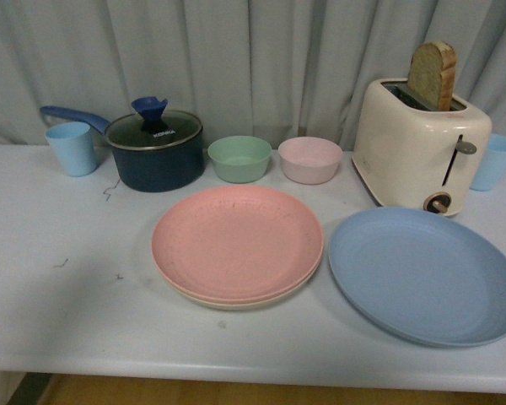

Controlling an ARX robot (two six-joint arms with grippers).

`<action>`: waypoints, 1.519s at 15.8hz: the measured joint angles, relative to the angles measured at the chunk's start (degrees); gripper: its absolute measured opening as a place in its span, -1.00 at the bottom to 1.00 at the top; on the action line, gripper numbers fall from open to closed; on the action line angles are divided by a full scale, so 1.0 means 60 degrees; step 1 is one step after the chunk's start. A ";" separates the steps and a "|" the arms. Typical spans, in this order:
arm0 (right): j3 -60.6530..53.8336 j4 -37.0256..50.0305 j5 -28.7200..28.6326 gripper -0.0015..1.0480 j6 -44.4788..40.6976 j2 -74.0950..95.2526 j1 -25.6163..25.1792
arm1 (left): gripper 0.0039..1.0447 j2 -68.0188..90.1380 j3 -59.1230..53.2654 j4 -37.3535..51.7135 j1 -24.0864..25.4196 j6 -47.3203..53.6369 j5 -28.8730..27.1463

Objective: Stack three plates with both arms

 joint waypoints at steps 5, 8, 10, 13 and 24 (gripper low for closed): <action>0.0000 -0.0004 0.0000 0.87 0.0000 0.0000 0.0000 | -0.97 -0.1639 -0.0922 -0.0729 0.0076 0.0000 0.0036; 0.0000 0.0000 0.0000 0.87 0.0000 0.0000 0.0000 | -0.97 -0.2339 -0.1705 -0.0973 0.0076 0.0004 0.0044; 0.0000 0.0000 0.0000 0.87 0.0000 0.0000 0.0000 | -0.97 -0.3559 -0.1745 -0.1734 0.0076 0.0000 0.0044; 0.0000 0.0000 0.0000 0.87 0.0000 0.0000 0.0000 | -0.97 -0.4925 -0.1920 -0.3027 0.0076 0.0004 0.0047; 0.0000 -0.0004 0.0000 0.87 0.0000 0.0000 0.0000 | -0.97 -0.8655 -0.1927 -0.6506 0.0076 0.0004 0.0051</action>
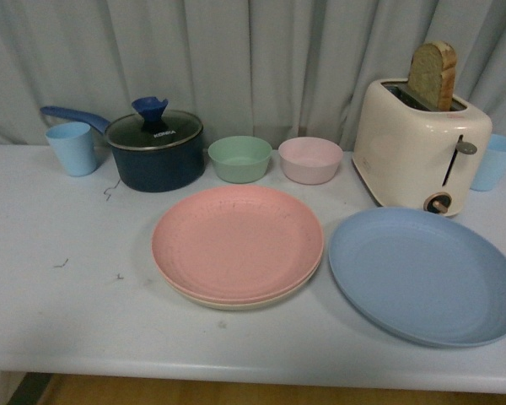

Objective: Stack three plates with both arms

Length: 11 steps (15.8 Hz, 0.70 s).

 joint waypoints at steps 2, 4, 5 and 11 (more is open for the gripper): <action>0.0000 0.0004 0.0000 0.87 0.0000 0.0000 0.0000 | -0.97 -0.0404 0.0000 -0.0408 0.0000 -0.0004 0.0000; 0.0000 0.0004 0.0000 0.87 0.0000 0.0000 0.0000 | -0.97 -0.0714 0.0000 -0.0729 0.0000 0.0000 0.0000; 0.0000 0.0004 0.0000 0.87 0.0000 0.0000 0.0000 | -0.97 -0.0867 0.0000 -0.0878 0.0000 0.0000 -0.0004; 0.0000 0.0000 0.0000 0.87 0.0000 0.0000 0.0000 | -0.97 -0.2503 0.0004 -0.2616 0.0000 0.0004 0.0022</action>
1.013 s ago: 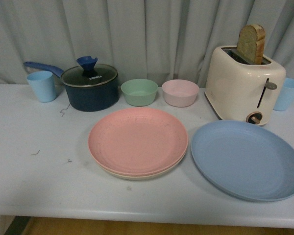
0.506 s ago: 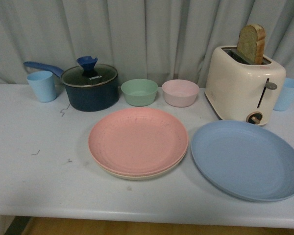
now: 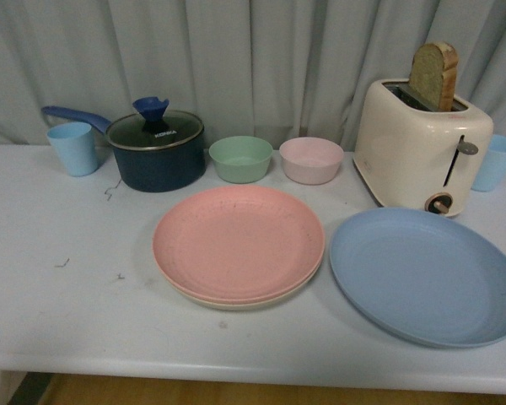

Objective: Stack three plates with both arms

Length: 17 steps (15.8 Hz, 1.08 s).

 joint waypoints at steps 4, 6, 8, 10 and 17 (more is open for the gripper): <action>0.0000 0.0004 0.0000 0.87 0.0000 0.0000 0.0000 | -0.36 0.0000 0.0004 0.0004 0.0000 -0.0004 -0.0004; 0.0000 0.0000 0.0000 0.87 0.0000 0.0000 0.0000 | -0.05 0.0000 0.0000 0.0004 0.0000 -0.0004 -0.0007; 0.0000 0.0004 0.0000 0.87 0.0000 0.0000 0.0000 | 0.13 0.0000 0.0000 0.0004 0.0000 0.0000 -0.0004; 0.0248 0.1763 -0.3701 0.87 0.1093 0.2109 -0.2211 | 0.61 0.0000 0.0004 0.0011 0.0000 0.0000 -0.0004; 0.5082 0.7406 -0.1348 0.87 0.2728 1.4090 -0.2750 | 0.88 0.0000 0.0004 0.0004 0.0000 0.0007 -0.0007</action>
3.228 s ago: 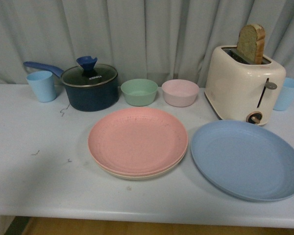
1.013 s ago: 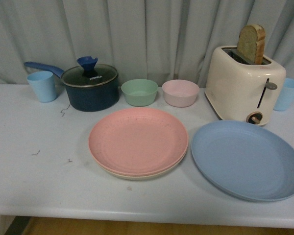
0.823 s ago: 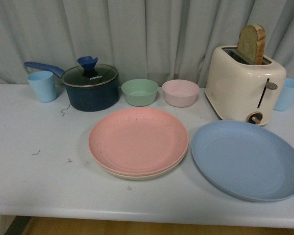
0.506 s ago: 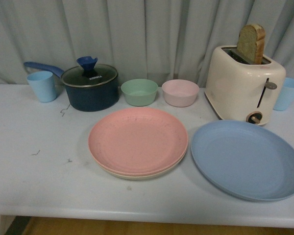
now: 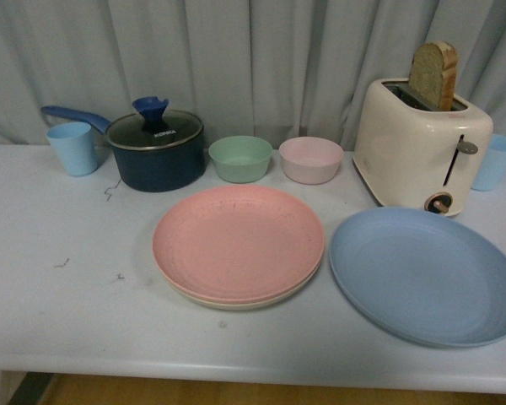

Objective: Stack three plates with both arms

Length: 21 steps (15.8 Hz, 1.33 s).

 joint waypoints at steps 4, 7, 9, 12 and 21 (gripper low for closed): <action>0.2743 -0.2193 0.1508 0.87 -0.0189 0.4521 0.1293 | 0.88 0.0000 -0.0004 0.0000 0.0000 0.0000 0.0000; 0.3045 -0.2936 0.1701 0.87 -0.0401 0.5730 0.1923 | 0.88 0.0000 0.0000 0.0004 0.0000 0.0000 0.0004; 0.3268 -0.3231 0.1672 0.87 -0.0397 0.6000 0.2146 | 0.88 0.0000 -0.0004 0.0000 0.0000 -0.0004 0.0000; 0.3315 -0.3249 0.1708 0.52 -0.0397 0.6058 0.2197 | 0.88 0.0000 0.0000 0.0000 0.0000 0.0000 0.0000; 0.2827 -0.2841 0.1220 -0.95 -0.0506 0.5730 0.1803 | 0.88 0.0000 0.0000 0.0004 0.0000 0.0000 0.0004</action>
